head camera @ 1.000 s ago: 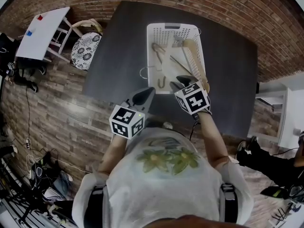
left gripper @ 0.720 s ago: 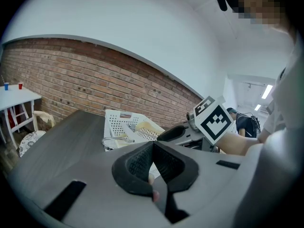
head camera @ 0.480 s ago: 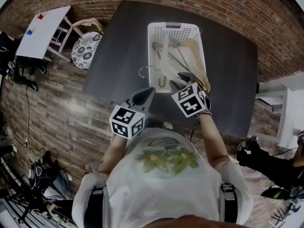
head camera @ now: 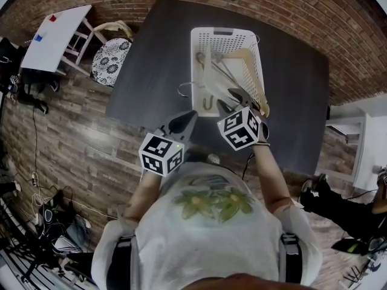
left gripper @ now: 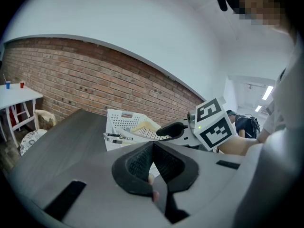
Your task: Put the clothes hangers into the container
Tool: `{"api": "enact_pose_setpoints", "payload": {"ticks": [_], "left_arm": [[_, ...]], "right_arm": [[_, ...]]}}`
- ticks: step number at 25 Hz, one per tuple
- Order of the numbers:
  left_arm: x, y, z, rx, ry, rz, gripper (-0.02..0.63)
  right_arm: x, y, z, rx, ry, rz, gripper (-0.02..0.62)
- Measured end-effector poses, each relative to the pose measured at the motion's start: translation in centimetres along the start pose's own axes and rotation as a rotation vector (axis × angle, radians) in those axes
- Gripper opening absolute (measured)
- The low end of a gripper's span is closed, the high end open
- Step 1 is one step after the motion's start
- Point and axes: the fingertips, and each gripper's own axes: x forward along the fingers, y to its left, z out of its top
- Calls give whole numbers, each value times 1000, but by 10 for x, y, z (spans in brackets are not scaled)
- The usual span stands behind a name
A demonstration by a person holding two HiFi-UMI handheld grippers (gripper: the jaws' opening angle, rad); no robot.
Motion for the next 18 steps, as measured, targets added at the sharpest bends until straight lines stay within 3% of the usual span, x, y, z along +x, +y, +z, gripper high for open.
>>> {"api": "enact_pose_setpoints", "payload": {"ticks": [18], "left_arm": [[-1, 0, 1, 5, 7, -14, 29]], "right_arm": [[-10, -1, 9, 10, -32, -7, 196]]}}
